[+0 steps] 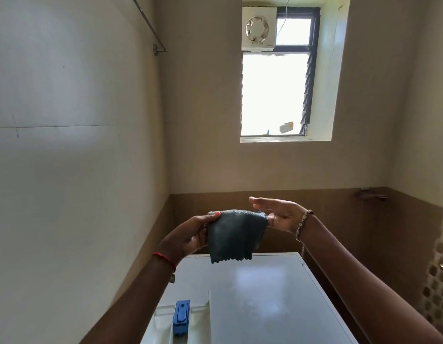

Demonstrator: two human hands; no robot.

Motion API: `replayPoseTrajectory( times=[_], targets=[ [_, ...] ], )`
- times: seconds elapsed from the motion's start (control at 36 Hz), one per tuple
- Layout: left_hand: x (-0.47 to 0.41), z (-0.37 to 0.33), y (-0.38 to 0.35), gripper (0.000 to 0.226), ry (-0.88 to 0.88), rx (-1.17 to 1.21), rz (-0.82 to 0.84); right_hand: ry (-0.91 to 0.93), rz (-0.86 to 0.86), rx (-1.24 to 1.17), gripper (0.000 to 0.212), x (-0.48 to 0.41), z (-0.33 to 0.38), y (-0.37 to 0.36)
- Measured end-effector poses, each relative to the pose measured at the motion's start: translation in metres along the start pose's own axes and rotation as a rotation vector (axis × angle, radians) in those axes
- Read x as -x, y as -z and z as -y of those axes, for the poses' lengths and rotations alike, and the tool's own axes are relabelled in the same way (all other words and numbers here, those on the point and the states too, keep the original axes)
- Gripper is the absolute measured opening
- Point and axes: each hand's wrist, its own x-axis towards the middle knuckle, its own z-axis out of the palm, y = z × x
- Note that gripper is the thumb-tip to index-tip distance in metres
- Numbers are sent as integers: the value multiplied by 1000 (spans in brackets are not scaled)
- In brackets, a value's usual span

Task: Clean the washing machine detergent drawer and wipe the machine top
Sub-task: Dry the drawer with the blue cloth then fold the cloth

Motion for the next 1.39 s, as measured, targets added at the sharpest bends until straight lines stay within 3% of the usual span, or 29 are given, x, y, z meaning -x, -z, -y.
replayPoseTrajectory(
  times=[0.06, 0.19, 0.25, 0.28, 0.33, 0.56, 0.75, 0.94, 1.06, 1.17, 1.25, 1.39],
  targets=[
    [0, -4, -2, 11, 13, -37, -23, -22, 38, 19, 8, -2, -4, 4],
    [-3, -11, -7, 8, 7, 17, -73, 17, 113, 212, 47, -7, -11, 12],
    [-5, -12, -7, 34, -13, 102, -128, 33, 156, 278, 52, -9, -13, 16],
    [-6, -12, -6, 50, -21, 137, -150, 35, 168, 302, 52, -10, -14, 18],
    [-6, -13, -6, 60, -25, 148, -142, 57, 161, 367, 48, -12, -17, 20],
    [-1, -19, 1, 39, -53, -178, -94, 249, 36, 494, 26, -14, -23, 22],
    [-5, -13, 16, 16, -309, -646, -191, 364, -49, 907, 20, -24, -22, 17],
    [-10, -8, 27, 13, -428, -775, -266, 388, 7, 1050, 14, -28, -19, 12],
    [-11, -9, 30, 17, -427, -730, -292, 441, 27, 886, 15, -28, -17, 13],
    [-11, 1, 18, 25, -299, -172, -166, 394, 120, 482, 21, -29, -27, 6],
    [-17, 9, 4, 34, -120, 116, -199, 180, 42, 83, 17, -35, -44, -9],
    [-29, 21, 15, 45, 95, 221, -166, -139, -47, -82, 28, -44, -68, -8]
  ],
)
